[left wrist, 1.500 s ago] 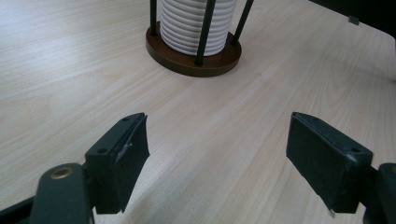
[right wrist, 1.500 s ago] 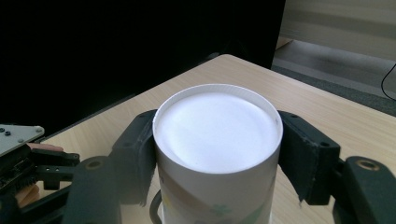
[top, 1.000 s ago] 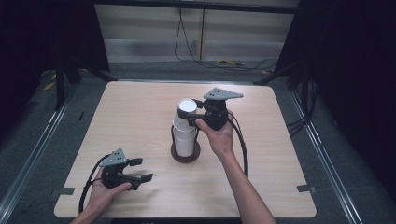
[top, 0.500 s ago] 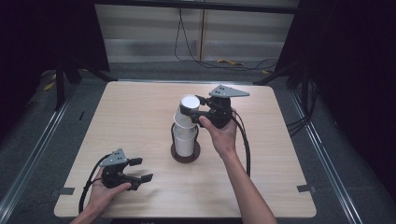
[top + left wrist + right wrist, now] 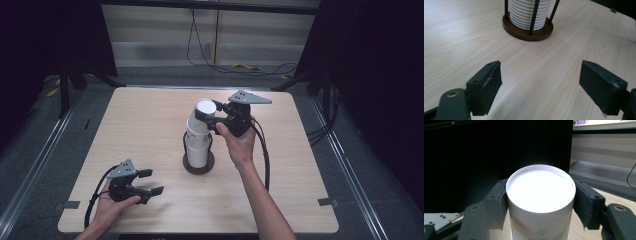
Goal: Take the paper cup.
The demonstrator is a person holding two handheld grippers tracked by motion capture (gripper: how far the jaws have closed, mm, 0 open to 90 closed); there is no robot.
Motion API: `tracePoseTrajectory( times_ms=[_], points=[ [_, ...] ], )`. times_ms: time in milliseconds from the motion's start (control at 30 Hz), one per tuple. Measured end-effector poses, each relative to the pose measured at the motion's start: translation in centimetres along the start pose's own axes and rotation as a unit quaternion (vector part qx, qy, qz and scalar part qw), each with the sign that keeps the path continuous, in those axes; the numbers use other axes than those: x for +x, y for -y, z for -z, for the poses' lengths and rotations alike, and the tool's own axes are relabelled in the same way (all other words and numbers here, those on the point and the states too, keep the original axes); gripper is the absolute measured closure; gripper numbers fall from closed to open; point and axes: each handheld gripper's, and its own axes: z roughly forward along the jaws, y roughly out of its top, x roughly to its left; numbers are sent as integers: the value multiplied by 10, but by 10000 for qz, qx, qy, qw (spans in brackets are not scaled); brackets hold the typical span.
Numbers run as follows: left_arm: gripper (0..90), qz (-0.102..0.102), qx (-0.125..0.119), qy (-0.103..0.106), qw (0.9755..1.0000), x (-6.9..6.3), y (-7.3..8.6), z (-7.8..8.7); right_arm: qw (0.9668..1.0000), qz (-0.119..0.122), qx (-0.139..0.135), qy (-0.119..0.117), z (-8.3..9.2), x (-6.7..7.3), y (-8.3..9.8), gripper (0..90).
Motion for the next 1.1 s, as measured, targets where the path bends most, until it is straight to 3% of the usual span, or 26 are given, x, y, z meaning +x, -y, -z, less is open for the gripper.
tracePoseTrajectory(
  times_ms=[267, 467, 700, 1100],
  points=[
    [182, -91, -8, 5, 10000, -4, -3, 0, 9998, -108, -140, 85, 8, -4, -5, 348],
    [170, -24, -44, -6, 10000, -3, -3, -1, 9996, -147, -215, 91, 15, -5, -9, 349],
    [158, -4, -126, -161, 9998, -3, -5, 1, 9997, -103, -236, 56, 27, -4, -12, 351],
    [158, 151, -455, 63, 9988, -5, -12, -1, 9995, -199, -256, 37, 53, -8, -5, 354]
  ],
)
